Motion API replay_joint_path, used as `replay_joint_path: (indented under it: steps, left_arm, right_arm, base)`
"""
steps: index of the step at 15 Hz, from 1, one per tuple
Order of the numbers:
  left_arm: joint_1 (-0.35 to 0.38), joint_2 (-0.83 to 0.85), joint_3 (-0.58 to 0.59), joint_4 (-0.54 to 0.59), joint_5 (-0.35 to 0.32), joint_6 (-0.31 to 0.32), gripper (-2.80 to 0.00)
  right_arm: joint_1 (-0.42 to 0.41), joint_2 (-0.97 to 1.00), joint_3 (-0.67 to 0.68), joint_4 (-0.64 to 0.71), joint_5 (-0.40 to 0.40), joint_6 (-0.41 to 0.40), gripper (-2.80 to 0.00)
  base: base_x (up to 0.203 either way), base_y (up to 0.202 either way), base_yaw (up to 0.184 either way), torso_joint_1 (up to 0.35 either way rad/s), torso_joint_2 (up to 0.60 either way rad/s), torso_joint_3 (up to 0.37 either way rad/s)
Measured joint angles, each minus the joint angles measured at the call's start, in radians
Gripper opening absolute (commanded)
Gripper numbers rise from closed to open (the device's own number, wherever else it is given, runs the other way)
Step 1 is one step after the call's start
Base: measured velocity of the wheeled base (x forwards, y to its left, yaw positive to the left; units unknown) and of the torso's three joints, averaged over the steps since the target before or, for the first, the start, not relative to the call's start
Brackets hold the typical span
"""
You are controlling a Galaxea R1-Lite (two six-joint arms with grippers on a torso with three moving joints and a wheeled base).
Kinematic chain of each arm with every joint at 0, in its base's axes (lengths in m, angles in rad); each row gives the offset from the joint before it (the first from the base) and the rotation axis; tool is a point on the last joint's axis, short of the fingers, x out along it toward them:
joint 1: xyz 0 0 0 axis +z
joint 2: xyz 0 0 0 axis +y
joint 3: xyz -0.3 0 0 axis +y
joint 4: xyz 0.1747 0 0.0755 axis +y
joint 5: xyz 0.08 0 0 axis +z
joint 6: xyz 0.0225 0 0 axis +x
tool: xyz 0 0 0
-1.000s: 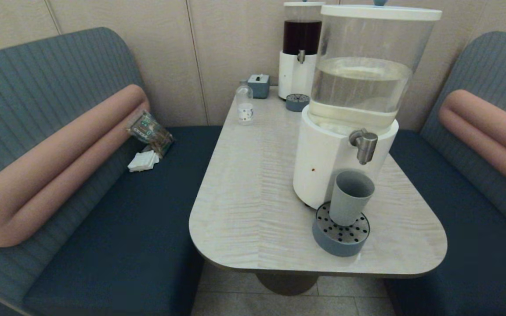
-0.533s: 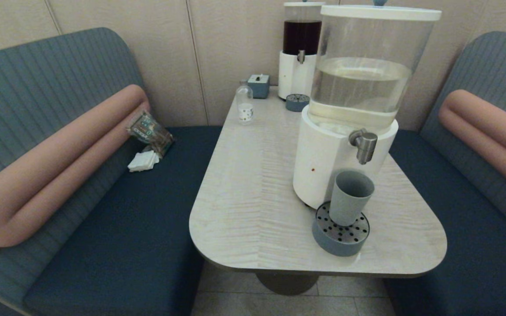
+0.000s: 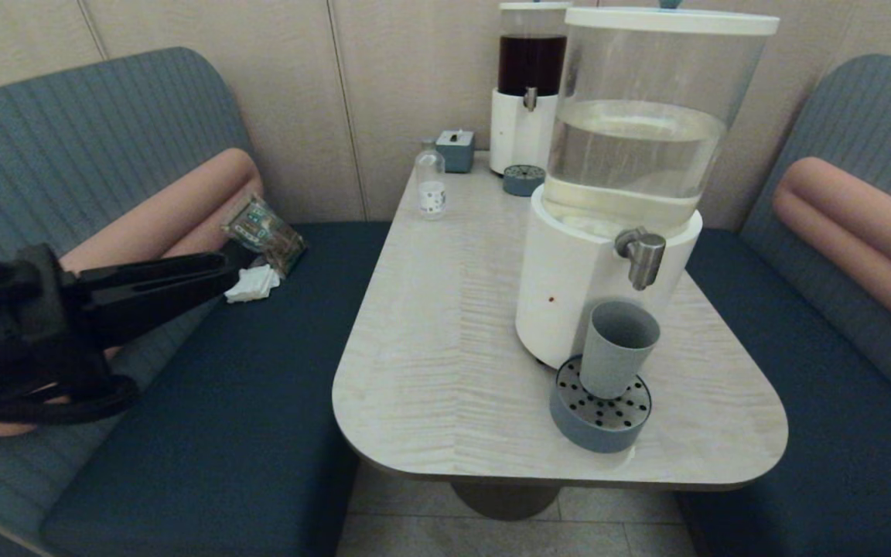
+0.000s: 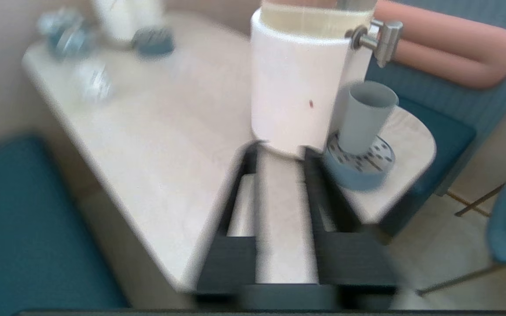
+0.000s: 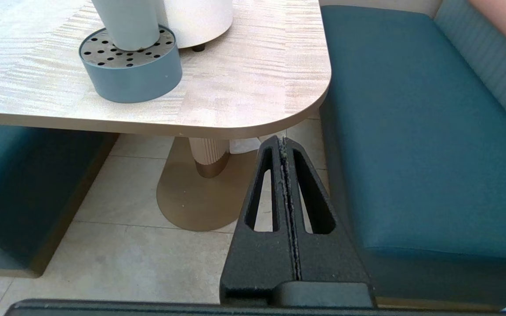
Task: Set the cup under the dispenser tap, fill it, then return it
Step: Place the cup next to the water dispenser
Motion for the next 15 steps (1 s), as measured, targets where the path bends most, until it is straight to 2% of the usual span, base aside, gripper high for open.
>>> replay_joint_path:
  steps: [3, 8, 12, 15]
  left_arm:
    - [-0.051, 0.192, -0.012, -0.260, -0.049, 0.024, 0.00]
    - [-0.205, 0.441, -0.007, -0.496, -0.042, 0.085, 0.00]
    - [-0.396, 0.675, -0.053, -0.680, 0.071, 0.097, 0.00]
    - [-0.518, 0.828, -0.172, -0.720, 0.176, 0.075, 0.00]
  right_arm:
    - [0.000, 0.000, 0.000, 0.000, 0.001, 0.000, -2.80]
    - [0.000, 0.000, 0.000, 0.000, 0.000, 0.000, -2.80]
    - [0.000, 0.000, 0.000, 0.000, 0.000, 0.000, -2.80]
    - [0.000, 0.000, 0.000, 0.000, 0.000, 0.000, -2.80]
  base:
    - [0.000, 0.000, 0.000, 0.000, 0.00, 0.000]
    - [0.000, 0.000, 0.000, 0.000, 0.00, 0.000]
    - [0.000, 0.000, 0.000, 0.000, 0.00, 0.000]
    - [0.000, 0.000, 0.000, 0.000, 0.00, 0.000]
